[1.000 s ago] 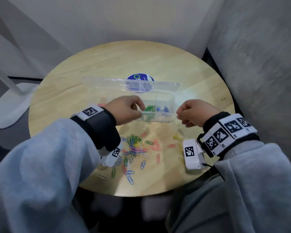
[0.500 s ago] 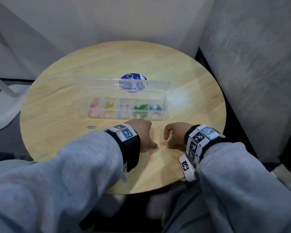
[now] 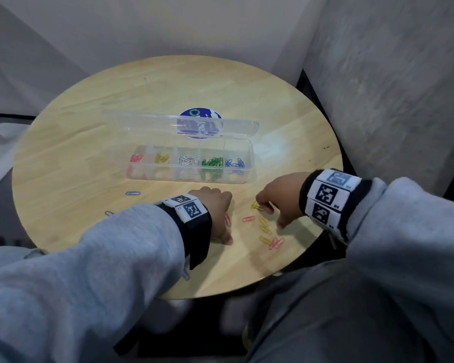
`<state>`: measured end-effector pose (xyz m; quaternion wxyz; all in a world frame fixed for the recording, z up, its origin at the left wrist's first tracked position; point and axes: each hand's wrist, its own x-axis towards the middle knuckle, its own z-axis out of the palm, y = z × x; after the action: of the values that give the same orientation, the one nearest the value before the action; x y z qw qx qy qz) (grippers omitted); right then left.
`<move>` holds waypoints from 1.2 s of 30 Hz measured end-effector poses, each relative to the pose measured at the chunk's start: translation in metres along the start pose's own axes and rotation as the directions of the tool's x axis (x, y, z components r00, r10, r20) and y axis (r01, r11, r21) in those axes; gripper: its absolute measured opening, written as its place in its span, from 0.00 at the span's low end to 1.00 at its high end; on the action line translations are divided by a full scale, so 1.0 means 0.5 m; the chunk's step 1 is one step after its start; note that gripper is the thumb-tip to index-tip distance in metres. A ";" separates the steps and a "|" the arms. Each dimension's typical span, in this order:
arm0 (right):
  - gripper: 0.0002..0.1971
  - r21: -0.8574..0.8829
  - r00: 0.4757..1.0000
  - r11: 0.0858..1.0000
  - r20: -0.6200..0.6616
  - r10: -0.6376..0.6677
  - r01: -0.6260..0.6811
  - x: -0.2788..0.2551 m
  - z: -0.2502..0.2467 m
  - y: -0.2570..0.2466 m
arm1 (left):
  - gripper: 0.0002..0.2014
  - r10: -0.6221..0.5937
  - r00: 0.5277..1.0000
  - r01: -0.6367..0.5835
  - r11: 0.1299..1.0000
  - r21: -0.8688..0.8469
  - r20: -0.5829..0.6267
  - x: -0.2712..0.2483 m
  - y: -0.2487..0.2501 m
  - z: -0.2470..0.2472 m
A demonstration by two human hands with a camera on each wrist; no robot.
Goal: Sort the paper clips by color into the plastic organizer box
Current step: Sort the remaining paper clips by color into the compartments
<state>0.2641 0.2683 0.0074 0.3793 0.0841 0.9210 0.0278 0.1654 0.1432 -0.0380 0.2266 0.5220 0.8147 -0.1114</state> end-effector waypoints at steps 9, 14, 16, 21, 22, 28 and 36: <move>0.14 -0.192 0.977 0.958 0.056 -0.204 0.211 0.009 0.067 -0.007 | 0.25 0.046 0.999 -0.048 0.995 -0.087 -0.024 0.006 -0.028 -0.001; 0.04 -0.177 0.962 0.946 0.020 -0.271 0.271 0.026 0.073 -0.002 | 0.15 0.126 0.992 -0.128 0.984 -0.123 -0.025 0.010 -0.030 0.000; 0.03 -0.179 0.959 0.943 0.011 -0.285 0.282 0.028 0.076 0.001 | 0.14 0.150 0.988 -0.151 0.981 -0.123 -0.021 0.013 -0.033 -0.004; 0.05 -0.153 0.951 0.949 -0.098 -0.292 0.276 0.032 0.076 0.017 | 0.16 0.187 0.982 -0.189 0.973 -0.134 -0.025 0.016 -0.035 -0.007; 0.06 -0.124 0.954 0.957 -0.118 -0.276 0.261 0.034 0.073 0.020 | 0.16 0.192 0.981 -0.194 0.972 -0.131 -0.030 0.016 -0.033 -0.004; 0.11 0.034 0.971 0.975 -0.104 -0.215 0.219 0.048 0.071 0.023 | 0.18 0.213 0.977 -0.214 0.971 -0.109 -0.023 0.018 -0.026 0.001; 0.11 0.098 0.970 0.971 -0.128 -0.207 0.220 0.057 0.074 0.012 | 0.11 0.200 0.980 -0.201 0.973 -0.113 -0.022 0.026 -0.014 0.005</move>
<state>0.2711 0.2788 -0.0380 0.3202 0.0037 0.9454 -0.0596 0.1550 0.1493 -0.0469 0.2621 0.5883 0.7640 -0.0383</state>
